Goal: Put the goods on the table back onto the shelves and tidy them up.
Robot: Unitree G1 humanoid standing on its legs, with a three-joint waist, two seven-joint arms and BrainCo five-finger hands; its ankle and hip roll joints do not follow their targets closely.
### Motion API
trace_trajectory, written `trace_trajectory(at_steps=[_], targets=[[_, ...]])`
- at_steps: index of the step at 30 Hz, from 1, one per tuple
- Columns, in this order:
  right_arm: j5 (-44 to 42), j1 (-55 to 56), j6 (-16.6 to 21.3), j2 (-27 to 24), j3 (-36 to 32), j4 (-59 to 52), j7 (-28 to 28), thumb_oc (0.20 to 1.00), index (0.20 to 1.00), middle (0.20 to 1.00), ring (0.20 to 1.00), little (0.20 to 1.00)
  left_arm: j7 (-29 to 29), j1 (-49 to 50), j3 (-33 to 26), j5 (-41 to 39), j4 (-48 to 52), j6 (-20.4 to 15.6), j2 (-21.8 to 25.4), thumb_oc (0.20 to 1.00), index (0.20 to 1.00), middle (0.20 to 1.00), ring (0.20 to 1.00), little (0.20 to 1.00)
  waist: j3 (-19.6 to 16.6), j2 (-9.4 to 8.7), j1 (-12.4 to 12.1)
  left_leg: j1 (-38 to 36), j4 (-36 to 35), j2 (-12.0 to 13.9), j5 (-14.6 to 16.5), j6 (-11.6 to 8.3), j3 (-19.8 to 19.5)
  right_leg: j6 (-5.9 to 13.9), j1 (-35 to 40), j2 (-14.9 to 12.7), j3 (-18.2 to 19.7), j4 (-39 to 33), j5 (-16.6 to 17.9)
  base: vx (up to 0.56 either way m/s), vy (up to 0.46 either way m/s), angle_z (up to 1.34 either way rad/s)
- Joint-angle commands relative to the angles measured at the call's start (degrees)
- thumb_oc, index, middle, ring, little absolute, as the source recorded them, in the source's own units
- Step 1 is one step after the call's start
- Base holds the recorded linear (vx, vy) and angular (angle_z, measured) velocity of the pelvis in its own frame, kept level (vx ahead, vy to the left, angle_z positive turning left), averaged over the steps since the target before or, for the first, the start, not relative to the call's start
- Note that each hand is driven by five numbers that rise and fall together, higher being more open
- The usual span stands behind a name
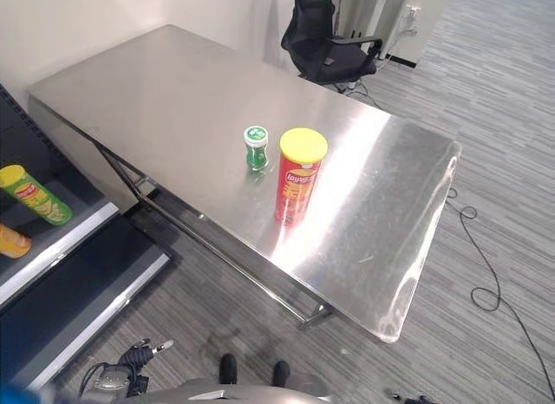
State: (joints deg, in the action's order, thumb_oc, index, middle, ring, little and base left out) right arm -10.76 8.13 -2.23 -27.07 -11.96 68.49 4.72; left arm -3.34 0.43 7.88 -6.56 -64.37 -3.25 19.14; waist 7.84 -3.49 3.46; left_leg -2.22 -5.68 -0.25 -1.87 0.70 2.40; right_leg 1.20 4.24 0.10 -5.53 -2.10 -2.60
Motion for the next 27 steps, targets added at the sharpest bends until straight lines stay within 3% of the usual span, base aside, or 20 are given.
trace_trajectory(at_steps=[1,5,6,9,11,12,14,15,20,27], targets=[[-4.84,1.58,1.48,-5.55,-3.56,0.4,0.34,1.0,1.0,1.0,1.0,1.0,1.18,-1.09,-2.47,-0.29,-0.34,-1.7,1.86,1.0,1.0,1.0,1.0,1.0,-1.41,-1.39,0.67,-2.19,0.68,2.34,5.35,-2.51,2.55,10.46,-1.79,-10.2,1.04,0.04,3.23,0.07,-0.005,0.0],[-10.18,3.25,2.42,-13.95,-9.05,-6.76,-4.21,1.0,1.0,1.0,1.0,1.0,2.46,-1.47,-2.73,0.65,-0.69,-1.54,2.56,1.0,1.0,1.0,1.0,1.0,-1.6,-1.79,1.5,-2.4,0.68,2.7,5.42,-3.11,2.96,10.66,-1.65,-10.15,0.82,-0.07,3.21,0.01,-0.004,-0.01],[-10.2,3.31,2.39,-14.01,-9.1,-6.79,-4.24,1.0,1.0,1.0,1.0,1.0,2.46,-1.48,-2.71,0.65,-0.7,-1.54,2.5,1.0,1.0,1.0,1.0,1.0,-1.6,-1.72,1.49,-2.41,0.68,2.71,5.43,-3.12,2.95,10.66,-1.64,-10.14,0.81,-0.07,3.2,0.0,0.0,0.0],[-18.68,5.52,2.94,-22.84,-14.64,-21.82,-12.1,1.0,1.0,1.0,1.0,1.0,4.33,-0.42,-2.59,0.79,0.27,-1.91,3.01,1.0,1.0,1.0,1.0,1.0,-1.69,-2.06,1.76,-3.06,0.68,2.93,5.72,-3.75,2.92,10.74,-1.01,-10.13,0.3,-0.35,3.07,0.02,-0.004,-0.03],[-22.63,6.74,6.62,-28.12,-19.49,-38.86,-14.37,1.0,1.0,1.0,1.0,1.0,5.29,1.18,-2.83,0.86,1.97,-2.61,2.44,1.0,1.0,1.0,1.0,1.0,-2.23,-1.68,1.77,-3.06,0.68,3.0,5.69,-4.0,2.98,10.92,-0.88,-10.43,-0.32,-0.46,3.08,0.02,0.004,-0.02],[-22.59,7.06,6.5,-28.03,-19.75,-39.14,-14.32,1.0,1.0,1.0,1.0,1.0,5.28,1.2,-2.73,0.87,2.0,-2.6,2.41,1.0,1.0,1.0,1.0,1.0,-2.24,-1.63,1.72,-3.08,0.68,3.01,5.72,-4.0,2.93,10.92,-0.83,-10.42,-0.37,-0.47,3.06,0.03,0.008,0.01],[-21.77,4.18,9.68,-30.51,-21.41,-46.3,-12.81,1.0,1.0,1.0,1.0,1.0,5.64,2.01,-2.78,0.72,2.59,-3.19,1.56,1.0,1.0,1.0,1.0,1.0,-2.46,-1.26,1.41,-3.24,0.68,3.03,5.92,-4.05,2.93,11.02,-0.62,-10.54,-0.74,-0.49,2.96,0.03,0.005,0.05],[-19.68,-0.6,12.48,-32.49,-20.12,-53.53,-10.85,1.0,1.0,1.0,1.0,1.0,5.54,2.66,-1.89,0.96,3.55,-3.56,0.63,1.0,1.0,1.0,1.0,1.0,-2.97,-0.92,0.43,-3.36,0.68,3.02,6.01,-4.07,2.92,11.04,-0.32,-10.68,-1.15,-0.57,2.89,0.04,0.002,0.05],[-15.36,-9.08,14.09,-36.35,-12.55,-63.42,-10.03,1.0,1.0,1.0,1.0,1.0,4.97,3.09,-0.4,0.88,5.23,-3.94,-0.21,1.0,1.0,1.0,1.0,1.0,-3.13,-0.7,-1.18,-3.44,0.68,3.13,5.74,-4.22,2.43,10.76,0.57,-10.67,-2.24,-0.83,2.69,0.01,-0.01,0.03],[-12.78,-15.34,12.97,-38.07,-2.62,-66.63,-13.75,1.0,1.0,1.0,1.0,1.0,5.11,4.82,0.39,0.7,6.31,-4.23,-0.45,1.0,1.0,1.0,1.0,1.0,-3.54,-0.34,-3.88,-3.14,0.68,3.29,5.12,-4.67,1.02,10.2,2.09,-10.68,-4.69,-1.27,2.21,0.0,-0.03,0.16]])
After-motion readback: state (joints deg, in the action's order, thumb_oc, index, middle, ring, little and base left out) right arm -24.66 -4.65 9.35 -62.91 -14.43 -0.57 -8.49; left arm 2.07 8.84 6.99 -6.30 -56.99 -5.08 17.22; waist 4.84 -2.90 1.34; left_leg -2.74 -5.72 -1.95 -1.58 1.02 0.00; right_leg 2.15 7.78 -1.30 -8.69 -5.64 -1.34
